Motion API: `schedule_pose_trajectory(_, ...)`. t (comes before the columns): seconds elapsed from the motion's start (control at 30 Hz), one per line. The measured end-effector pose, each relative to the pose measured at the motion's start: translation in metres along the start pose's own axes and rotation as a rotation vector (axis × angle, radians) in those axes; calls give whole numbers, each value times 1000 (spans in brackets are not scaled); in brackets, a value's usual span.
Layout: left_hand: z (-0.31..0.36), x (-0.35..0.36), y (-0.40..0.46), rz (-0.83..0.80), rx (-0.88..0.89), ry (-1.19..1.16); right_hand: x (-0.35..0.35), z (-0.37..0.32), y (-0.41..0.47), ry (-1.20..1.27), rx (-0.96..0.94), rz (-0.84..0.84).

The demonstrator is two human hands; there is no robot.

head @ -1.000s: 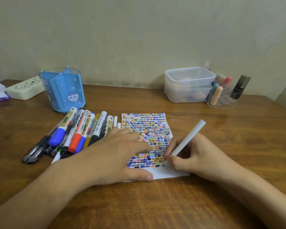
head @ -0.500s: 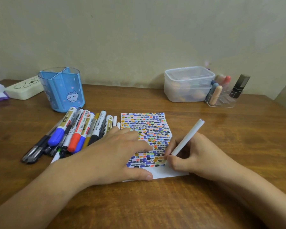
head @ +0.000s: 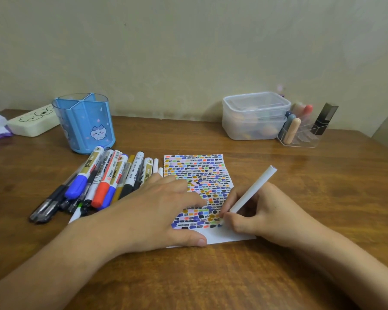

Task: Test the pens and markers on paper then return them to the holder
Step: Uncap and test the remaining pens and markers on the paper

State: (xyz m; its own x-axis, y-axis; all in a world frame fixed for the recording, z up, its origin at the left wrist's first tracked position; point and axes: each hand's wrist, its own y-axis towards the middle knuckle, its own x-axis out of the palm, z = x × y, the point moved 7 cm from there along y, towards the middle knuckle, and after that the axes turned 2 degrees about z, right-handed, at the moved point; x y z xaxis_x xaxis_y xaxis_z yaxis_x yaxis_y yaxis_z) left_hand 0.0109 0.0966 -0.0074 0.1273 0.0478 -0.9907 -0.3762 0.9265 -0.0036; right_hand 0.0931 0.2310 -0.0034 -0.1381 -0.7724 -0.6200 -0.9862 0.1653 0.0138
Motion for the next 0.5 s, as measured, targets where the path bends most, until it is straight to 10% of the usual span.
schedule_pose_trajectory(0.5, 1, -2, -1, 15, 1, -27, 0, -1, -1, -13, 11, -10)
